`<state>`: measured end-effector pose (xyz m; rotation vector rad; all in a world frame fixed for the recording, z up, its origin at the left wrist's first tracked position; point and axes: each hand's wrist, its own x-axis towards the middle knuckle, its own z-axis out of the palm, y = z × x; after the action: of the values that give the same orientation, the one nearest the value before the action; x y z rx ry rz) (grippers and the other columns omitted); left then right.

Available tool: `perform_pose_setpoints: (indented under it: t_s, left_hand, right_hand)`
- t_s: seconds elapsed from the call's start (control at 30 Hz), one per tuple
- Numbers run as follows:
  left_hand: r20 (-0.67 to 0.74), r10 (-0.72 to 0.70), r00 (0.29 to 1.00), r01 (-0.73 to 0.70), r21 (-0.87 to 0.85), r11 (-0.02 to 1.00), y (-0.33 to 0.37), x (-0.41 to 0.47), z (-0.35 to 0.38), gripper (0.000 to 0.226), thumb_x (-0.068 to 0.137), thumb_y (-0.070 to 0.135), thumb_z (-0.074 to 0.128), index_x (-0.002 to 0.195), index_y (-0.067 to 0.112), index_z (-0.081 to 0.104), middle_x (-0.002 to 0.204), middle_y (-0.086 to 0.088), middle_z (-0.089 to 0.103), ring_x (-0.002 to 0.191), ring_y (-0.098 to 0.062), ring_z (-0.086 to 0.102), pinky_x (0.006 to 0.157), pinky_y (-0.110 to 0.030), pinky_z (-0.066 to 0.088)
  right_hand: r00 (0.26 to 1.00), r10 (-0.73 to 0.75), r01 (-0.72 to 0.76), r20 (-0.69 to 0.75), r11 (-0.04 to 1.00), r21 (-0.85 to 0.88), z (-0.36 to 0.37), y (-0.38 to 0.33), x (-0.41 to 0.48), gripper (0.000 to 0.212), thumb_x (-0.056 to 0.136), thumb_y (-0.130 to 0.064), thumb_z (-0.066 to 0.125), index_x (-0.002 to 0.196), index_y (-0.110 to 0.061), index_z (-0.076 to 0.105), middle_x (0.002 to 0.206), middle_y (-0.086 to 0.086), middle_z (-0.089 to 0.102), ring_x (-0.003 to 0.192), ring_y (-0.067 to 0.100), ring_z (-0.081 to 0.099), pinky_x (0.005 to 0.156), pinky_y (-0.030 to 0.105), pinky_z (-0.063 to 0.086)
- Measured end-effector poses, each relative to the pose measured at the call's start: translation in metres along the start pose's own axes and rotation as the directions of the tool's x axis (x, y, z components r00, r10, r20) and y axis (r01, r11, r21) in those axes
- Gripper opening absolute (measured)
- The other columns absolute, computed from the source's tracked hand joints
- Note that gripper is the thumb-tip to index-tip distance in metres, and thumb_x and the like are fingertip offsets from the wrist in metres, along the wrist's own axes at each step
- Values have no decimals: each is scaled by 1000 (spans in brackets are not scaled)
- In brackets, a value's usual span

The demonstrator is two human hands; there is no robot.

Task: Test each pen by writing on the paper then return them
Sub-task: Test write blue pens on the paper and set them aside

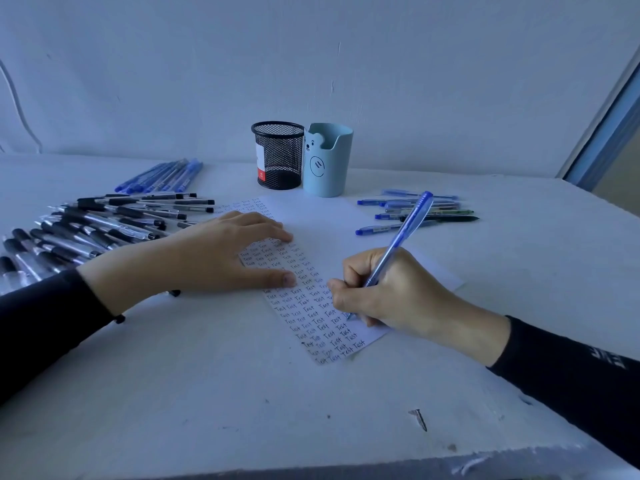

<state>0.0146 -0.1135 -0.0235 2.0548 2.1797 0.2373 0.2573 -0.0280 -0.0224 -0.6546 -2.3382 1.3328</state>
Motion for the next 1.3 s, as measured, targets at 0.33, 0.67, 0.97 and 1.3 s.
perform_pose_setpoints:
  t_s: [0.33,0.67,0.97,1.3]
  left_hand:
    - [1,1,1000,-1,-4,1000,1,0,0,85,60,99,34,134,58,36,145,29,33,133,2,28,115,-33,26]
    - [-6,9,1000,-9,-4,1000,0,-1,0,83,61,97,35,134,57,37,145,30,33,133,3,27,113,-28,24]
    - [-2,4,1000,-4,-3,1000,1,-1,0,83,61,98,35,134,57,37,144,30,32,133,2,28,114,-30,26]
    - [9,-2,1000,2,-5,1000,2,-1,-1,83,60,98,35,134,59,35,145,31,31,133,3,27,115,-34,27]
  right_hand:
    - [1000,2,-2,-4,1000,-16,1,-1,0,48,83,-5,69,47,-16,40,40,-8,42,42,12,42,43,19,37]
    - [1000,2,-2,15,1000,3,-2,-4,-1,44,83,1,67,50,-11,40,43,-16,53,61,21,53,40,17,35]
    - [1000,0,0,-2,1000,-1,-2,-5,-1,46,83,3,66,50,-11,37,41,-16,50,61,20,49,41,16,34]
    - [1000,-12,12,-12,1000,-13,-2,-2,1,48,82,3,65,47,-13,36,41,-14,49,48,13,42,43,18,35]
